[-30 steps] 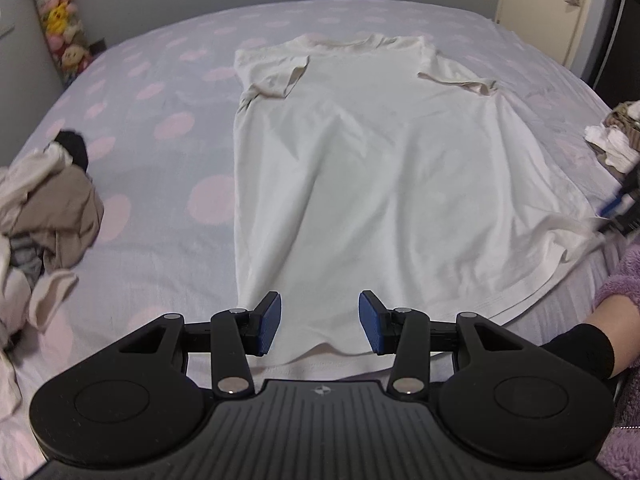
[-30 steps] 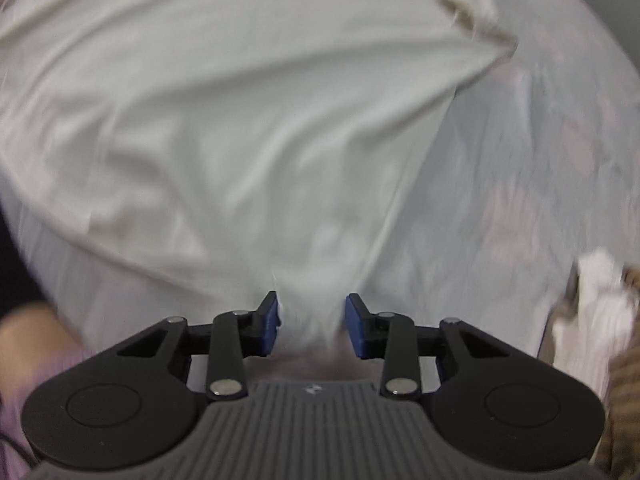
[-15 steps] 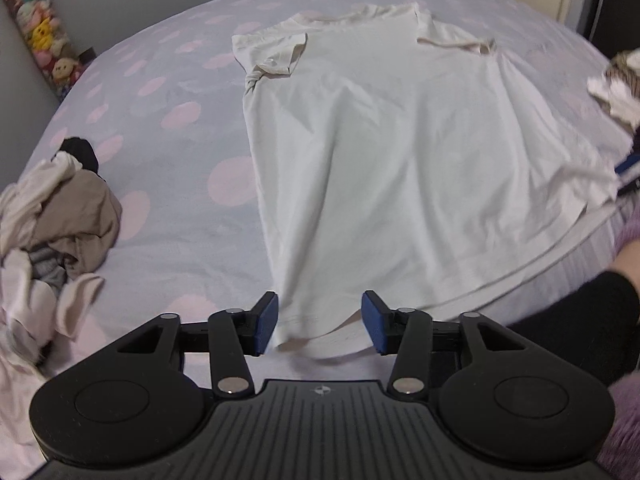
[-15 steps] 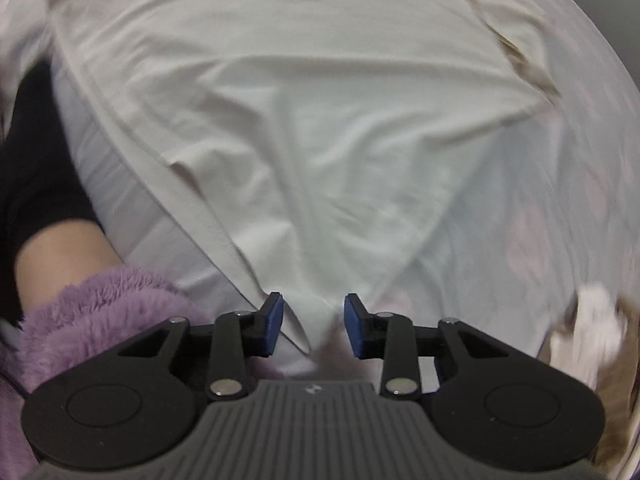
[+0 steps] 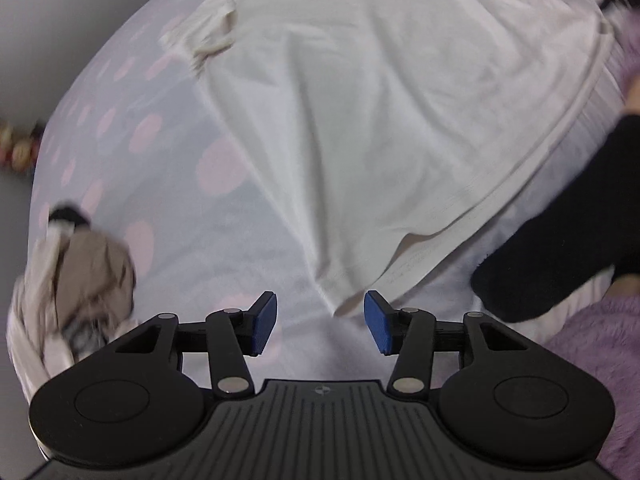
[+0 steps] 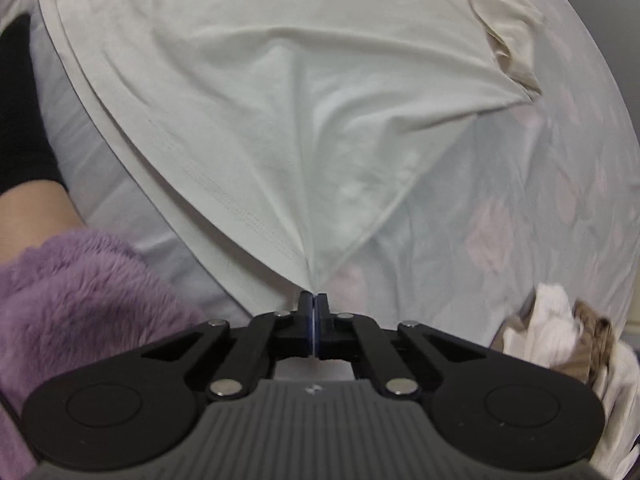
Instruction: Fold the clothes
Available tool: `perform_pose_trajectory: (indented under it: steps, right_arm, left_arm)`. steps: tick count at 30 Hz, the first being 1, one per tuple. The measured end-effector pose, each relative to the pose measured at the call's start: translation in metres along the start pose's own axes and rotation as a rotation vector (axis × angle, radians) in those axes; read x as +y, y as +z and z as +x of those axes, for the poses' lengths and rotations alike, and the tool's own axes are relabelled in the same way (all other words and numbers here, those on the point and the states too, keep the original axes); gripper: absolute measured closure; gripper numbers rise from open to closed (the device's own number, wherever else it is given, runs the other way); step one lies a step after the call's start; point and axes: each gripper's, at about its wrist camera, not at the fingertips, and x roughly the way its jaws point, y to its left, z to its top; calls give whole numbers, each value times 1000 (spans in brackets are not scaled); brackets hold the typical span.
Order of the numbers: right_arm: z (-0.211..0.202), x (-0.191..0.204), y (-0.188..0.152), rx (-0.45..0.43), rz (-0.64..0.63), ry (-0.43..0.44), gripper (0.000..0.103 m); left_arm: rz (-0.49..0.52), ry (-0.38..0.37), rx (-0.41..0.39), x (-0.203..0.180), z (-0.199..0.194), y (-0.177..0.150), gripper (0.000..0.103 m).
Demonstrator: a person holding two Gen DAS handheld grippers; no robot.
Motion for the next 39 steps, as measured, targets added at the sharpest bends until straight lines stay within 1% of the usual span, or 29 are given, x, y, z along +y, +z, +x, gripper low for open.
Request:
perform_pose_trajectory:
  steps: [5, 7, 8, 10, 12, 15, 17, 20, 21, 22, 24, 29, 30, 31, 35, 39]
  right_arm:
    - [-8, -5, -10, -21, 61, -5, 103]
    - [-11, -4, -14, -41, 73, 4, 103]
    - [-13, -2, -15, -57, 73, 13, 103]
    - [-18, 4, -16, -110, 52, 46, 98]
    - [-21, 12, -16, -148, 9, 70, 98]
    - [-19, 25, -12, -149, -86, 69, 92]
    - [-13, 29, -9, -130, -134, 51, 92]
    - [-3, 25, 0, -97, -142, 82, 88]
    - [-1, 24, 2, -85, -138, 93, 85]
    - [1, 23, 4, -81, -133, 97, 79]
    - [5, 20, 8, -76, -115, 107, 73]
    - [15, 23, 14, -58, -100, 141, 73]
    - [16, 24, 14, -56, -99, 140, 73]
    - [17, 24, 14, -55, -93, 139, 73]
    - [15, 23, 10, -62, -74, 140, 73]
    - [14, 21, 5, -71, -43, 148, 73]
  left_arm:
    - [198, 35, 21, -15, 11, 1, 61]
    - [277, 51, 28, -21, 15, 1, 63]
    - [318, 72, 27, -25, 17, 0, 64]
    - [380, 102, 24, -30, 20, -3, 65]
    - [423, 116, 20, -35, 21, -5, 69]
    - [489, 141, 15, -42, 24, -7, 69]
    - [522, 156, 10, -46, 25, -8, 69]
    - [530, 139, 1, -48, 26, -12, 69]
    - [531, 127, -5, -49, 25, -13, 68]
    - [530, 116, -10, -49, 24, -15, 67]
    - [528, 116, -4, -51, 25, -19, 66]
    - [543, 165, 5, -51, 32, -20, 66]
    - [544, 175, -5, -50, 32, -19, 68]
    - [544, 174, -16, -50, 30, -18, 70]
    - [550, 157, -60, -51, 20, -15, 70]
    - [517, 144, -66, -47, 19, -12, 70]
